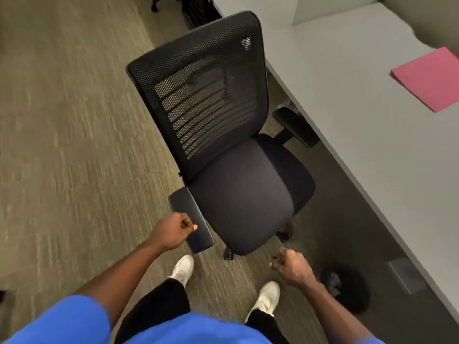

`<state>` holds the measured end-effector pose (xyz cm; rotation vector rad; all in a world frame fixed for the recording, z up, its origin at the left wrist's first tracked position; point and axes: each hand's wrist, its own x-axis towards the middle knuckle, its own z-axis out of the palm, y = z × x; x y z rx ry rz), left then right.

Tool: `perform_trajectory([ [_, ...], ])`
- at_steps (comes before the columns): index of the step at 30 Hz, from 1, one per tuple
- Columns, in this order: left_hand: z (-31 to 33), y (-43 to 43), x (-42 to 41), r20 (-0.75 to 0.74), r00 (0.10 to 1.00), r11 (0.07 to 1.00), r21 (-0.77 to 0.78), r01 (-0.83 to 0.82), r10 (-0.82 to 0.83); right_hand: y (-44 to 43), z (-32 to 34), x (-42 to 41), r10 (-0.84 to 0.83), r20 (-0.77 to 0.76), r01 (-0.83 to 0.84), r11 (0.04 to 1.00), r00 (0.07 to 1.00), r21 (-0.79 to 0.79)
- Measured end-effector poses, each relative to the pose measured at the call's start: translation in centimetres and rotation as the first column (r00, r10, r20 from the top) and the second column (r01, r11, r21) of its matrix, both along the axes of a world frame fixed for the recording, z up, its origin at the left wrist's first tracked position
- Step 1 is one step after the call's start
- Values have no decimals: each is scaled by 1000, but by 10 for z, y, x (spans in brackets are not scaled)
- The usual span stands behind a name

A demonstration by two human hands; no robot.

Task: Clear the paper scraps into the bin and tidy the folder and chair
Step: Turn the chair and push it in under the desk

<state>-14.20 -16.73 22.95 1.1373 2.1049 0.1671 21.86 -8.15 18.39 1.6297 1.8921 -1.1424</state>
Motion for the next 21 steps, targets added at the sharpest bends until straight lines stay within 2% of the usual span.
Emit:
perform_trajectory([
  [5,24,51,-109,-14,999,988,154,32,-31,-32,-7,-113,51,-16,-51,997,999,53],
  [9,52,102,-165,85,996,972,230,-43,24,-70,-9,-197,154,-10,-149,968,988,203],
  [12,82,131,-185,256,964,950,277,-145,73,-88,-7,-244,231,11,-226,941,973,253],
  [15,106,157,-193,466,884,880,405,-247,34,-103,-9,-272,284,20,-280,928,959,245],
  [17,114,169,-193,581,813,836,436,-333,21,-110,-11,-279,280,41,-282,934,959,219],
  [19,118,171,-193,654,756,826,411,-386,28,-114,-15,-279,280,65,-288,937,958,196],
  [21,117,169,-192,643,765,841,405,-358,16,-119,-18,-276,305,85,-316,931,948,184],
])
